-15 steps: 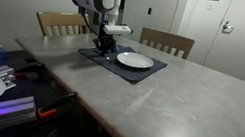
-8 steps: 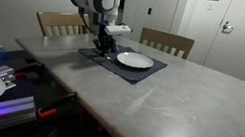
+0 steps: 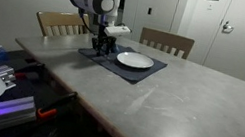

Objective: Move the fork from the plate to the table

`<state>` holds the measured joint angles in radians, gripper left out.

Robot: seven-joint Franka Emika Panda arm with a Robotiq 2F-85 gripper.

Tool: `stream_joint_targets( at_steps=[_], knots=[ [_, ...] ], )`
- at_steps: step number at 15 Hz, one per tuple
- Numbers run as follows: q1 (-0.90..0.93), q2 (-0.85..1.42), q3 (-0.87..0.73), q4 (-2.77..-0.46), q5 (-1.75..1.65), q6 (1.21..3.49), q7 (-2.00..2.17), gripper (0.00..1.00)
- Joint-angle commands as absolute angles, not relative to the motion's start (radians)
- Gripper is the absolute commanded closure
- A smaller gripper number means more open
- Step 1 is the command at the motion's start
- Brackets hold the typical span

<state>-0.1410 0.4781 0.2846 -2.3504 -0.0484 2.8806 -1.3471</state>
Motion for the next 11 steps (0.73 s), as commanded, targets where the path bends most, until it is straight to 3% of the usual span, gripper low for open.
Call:
stream_joint_targets(
  at_steps=[1,3,11],
  knots=[
    [-0.217,0.479,0.347,-2.354,-0.019,2.885,-1.391,0.07],
    [-0.237,0.467,0.361,-2.357,-0.016,2.874,-1.388,0.00],
    [-0.327,0.471,0.449,-2.339,0.064,2.835,-1.419,0.00]
  ],
)
